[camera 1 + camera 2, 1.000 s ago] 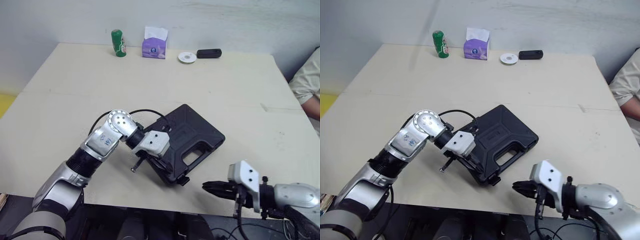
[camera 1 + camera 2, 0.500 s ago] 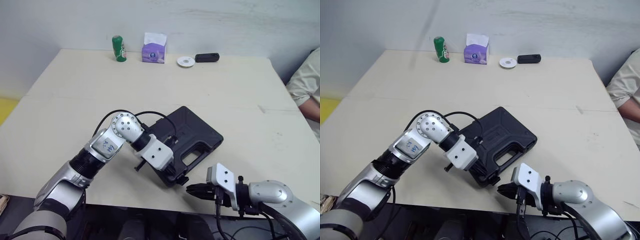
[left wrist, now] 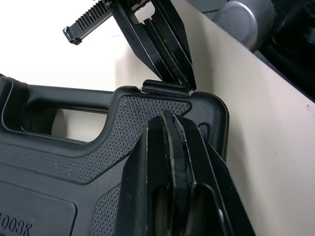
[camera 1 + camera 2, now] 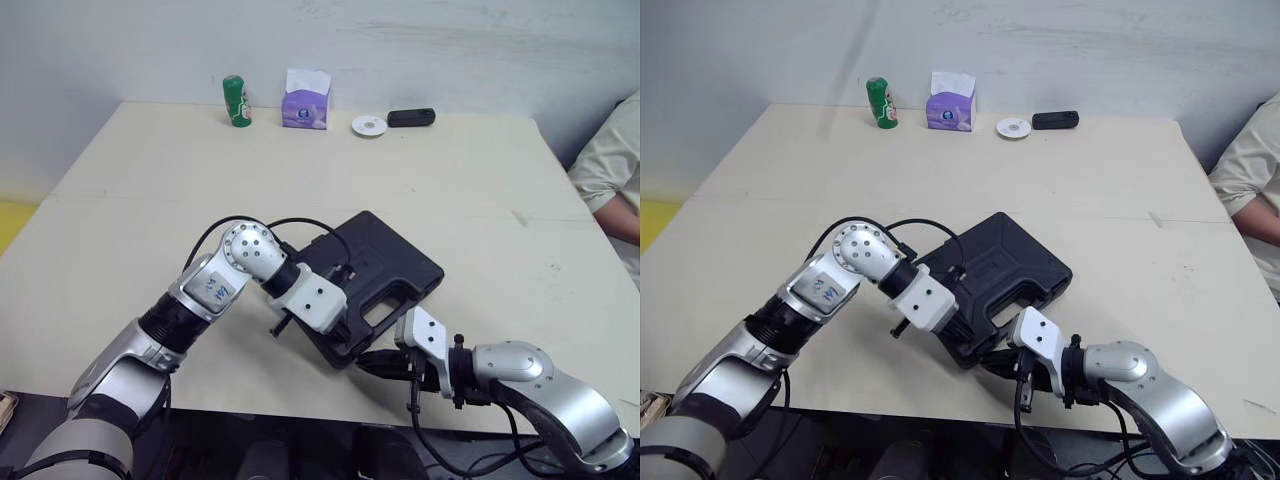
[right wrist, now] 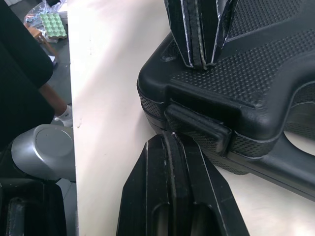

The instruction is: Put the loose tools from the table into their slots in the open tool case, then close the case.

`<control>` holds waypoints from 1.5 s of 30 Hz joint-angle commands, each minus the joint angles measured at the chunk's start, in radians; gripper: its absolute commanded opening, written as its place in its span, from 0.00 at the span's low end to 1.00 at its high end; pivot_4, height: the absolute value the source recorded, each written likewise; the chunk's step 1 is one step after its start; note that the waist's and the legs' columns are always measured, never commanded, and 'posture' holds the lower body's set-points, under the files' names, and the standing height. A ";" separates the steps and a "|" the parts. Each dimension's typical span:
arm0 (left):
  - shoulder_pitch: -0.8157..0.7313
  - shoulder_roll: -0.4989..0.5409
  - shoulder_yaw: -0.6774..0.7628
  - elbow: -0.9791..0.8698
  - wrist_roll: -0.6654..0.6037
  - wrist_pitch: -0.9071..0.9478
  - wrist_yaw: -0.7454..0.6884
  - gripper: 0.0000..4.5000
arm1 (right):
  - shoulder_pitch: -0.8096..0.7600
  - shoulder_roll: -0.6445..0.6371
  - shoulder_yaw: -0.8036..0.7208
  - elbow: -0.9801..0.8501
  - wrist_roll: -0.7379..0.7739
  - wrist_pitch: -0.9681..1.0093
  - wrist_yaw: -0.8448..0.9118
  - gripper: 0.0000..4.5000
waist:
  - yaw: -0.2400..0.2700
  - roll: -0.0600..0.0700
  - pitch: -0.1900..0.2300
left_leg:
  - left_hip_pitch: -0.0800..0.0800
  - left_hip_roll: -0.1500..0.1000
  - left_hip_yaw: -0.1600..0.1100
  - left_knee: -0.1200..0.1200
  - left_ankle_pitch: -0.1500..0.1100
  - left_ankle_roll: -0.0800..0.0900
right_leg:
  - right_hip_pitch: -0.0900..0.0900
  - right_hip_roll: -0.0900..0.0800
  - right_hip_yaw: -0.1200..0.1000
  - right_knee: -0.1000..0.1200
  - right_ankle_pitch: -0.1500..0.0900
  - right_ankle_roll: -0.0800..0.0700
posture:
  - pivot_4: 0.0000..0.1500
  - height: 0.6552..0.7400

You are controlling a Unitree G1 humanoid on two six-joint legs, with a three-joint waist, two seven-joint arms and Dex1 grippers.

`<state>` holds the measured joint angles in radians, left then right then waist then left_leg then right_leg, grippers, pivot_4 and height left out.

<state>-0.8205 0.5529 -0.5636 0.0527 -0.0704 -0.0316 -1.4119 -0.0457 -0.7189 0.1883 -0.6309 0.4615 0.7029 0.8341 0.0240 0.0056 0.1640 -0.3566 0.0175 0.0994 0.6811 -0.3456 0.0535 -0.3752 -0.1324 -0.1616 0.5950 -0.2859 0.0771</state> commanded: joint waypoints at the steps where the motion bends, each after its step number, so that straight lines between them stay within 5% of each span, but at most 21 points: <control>1: 0.056 0.003 -0.114 0.103 0.171 0.029 0.014 0.01 | -0.052 0.023 -0.045 -0.026 0.021 -0.034 -0.013 0.00 | 0.000 0.000 0.000 | 0.000 0.000 0.000 0.000 0.000 0.000 | 0.000 0.000 0.000 0.000 0.000 0.000 | 1.00 0.90; 38: 0.063 0.000 -0.090 0.134 0.171 0.036 0.066 0.01 | -0.080 -0.074 -0.090 -0.005 0.000 -0.061 0.063 0.00 | 0.003 0.002 0.001 | -0.002 -0.001 -0.002 -0.006 -0.002 -0.004 | 0.000 0.000 0.000 -0.010 0.001 0.003 | 1.00 0.90; 43: 0.083 0.053 0.050 0.013 -0.023 0.241 0.008 0.01 | 0.009 -0.150 -0.225 -0.065 0.026 -0.041 0.072 0.00 | 0.003 0.005 0.005 | -0.004 -0.001 -0.002 -0.007 -0.002 -0.003 | -0.001 0.000 0.000 -0.010 0.002 0.003 | 1.00 0.90; 45: 0.101 0.085 0.115 -0.046 -0.105 0.338 -0.006 0.14 | 0.047 -0.177 -0.314 -0.091 0.100 0.004 0.092 0.15 | -0.003 0.002 0.009 | -0.005 -0.001 -0.002 -0.012 0.000 -0.004 | -0.005 0.000 0.000 -0.010 0.001 0.003 | 1.00 0.90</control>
<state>-0.7597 0.5866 -0.4610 0.0098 -0.1610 0.1921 -1.3831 -0.0128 -0.8777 -0.0376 -0.6651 0.4851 0.6754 0.9053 0.0209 0.0075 0.1734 -0.3617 0.0163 0.0977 0.6672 -0.3431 0.0508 -0.3818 -0.1324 -0.1621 0.5856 -0.2847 0.0791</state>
